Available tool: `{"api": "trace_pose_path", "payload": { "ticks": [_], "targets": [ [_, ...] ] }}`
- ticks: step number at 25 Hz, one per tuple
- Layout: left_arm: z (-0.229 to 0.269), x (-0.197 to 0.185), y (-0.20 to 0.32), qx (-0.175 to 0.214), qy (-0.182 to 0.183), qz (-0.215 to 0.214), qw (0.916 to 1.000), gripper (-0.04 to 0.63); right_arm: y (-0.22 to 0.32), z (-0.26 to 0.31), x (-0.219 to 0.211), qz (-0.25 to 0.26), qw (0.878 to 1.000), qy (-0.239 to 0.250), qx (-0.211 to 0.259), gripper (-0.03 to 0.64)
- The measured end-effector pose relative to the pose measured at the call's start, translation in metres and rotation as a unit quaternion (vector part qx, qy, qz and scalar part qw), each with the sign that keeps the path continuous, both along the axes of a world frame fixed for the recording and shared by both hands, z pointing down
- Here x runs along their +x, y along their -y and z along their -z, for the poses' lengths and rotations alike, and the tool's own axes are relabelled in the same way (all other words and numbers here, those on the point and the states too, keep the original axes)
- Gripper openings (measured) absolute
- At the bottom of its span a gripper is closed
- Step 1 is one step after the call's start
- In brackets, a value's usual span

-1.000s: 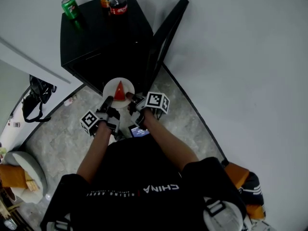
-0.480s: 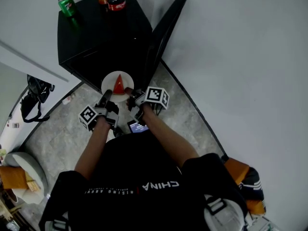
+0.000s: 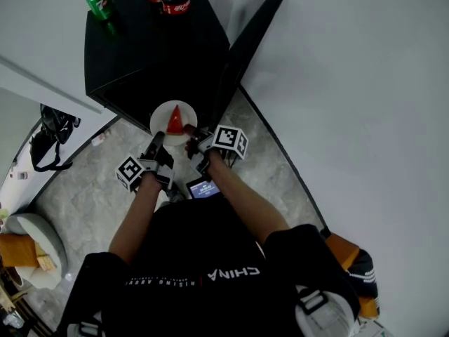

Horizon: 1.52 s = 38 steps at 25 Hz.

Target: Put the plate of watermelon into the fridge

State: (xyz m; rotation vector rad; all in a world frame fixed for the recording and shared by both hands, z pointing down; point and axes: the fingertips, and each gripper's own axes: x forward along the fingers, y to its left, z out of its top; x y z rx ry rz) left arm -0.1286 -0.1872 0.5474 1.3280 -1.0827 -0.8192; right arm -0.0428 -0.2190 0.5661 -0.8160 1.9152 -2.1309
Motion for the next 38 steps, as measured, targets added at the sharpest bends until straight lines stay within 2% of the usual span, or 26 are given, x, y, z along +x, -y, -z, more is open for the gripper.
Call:
{"api": "trace_pose_path", "payload": {
  "ticks": [12, 19, 24, 32, 38],
  "targets": [
    [-0.06, -0.019, 0.054, -0.041, -0.035, 0.062, 0.9967, 0.021, 0.06, -0.043, -0.018, -0.01, 1.0, -0.025, 0.012, 0.032],
    [-0.116, -0.036, 0.095, -0.061, -0.023, 0.086, 0.9942, 0.02, 0.105, -0.088, -0.032, -0.008, 0.998, -0.057, 0.019, 0.032],
    [-0.142, -0.042, 0.117, -0.055, -0.028, 0.107, 0.9924, 0.02, 0.121, -0.113, -0.035, -0.011, 0.998, -0.057, 0.02, 0.032],
    [-0.171, -0.054, 0.14, -0.055, -0.027, 0.134, 0.9891, 0.02, 0.131, -0.14, -0.035, 0.004, 0.997, -0.068, 0.027, 0.032],
    [-0.188, -0.061, 0.149, -0.056, -0.008, 0.143, 0.9881, 0.02, 0.124, -0.151, -0.045, 0.035, 0.995, -0.09, 0.039, 0.032]
  ]
}}
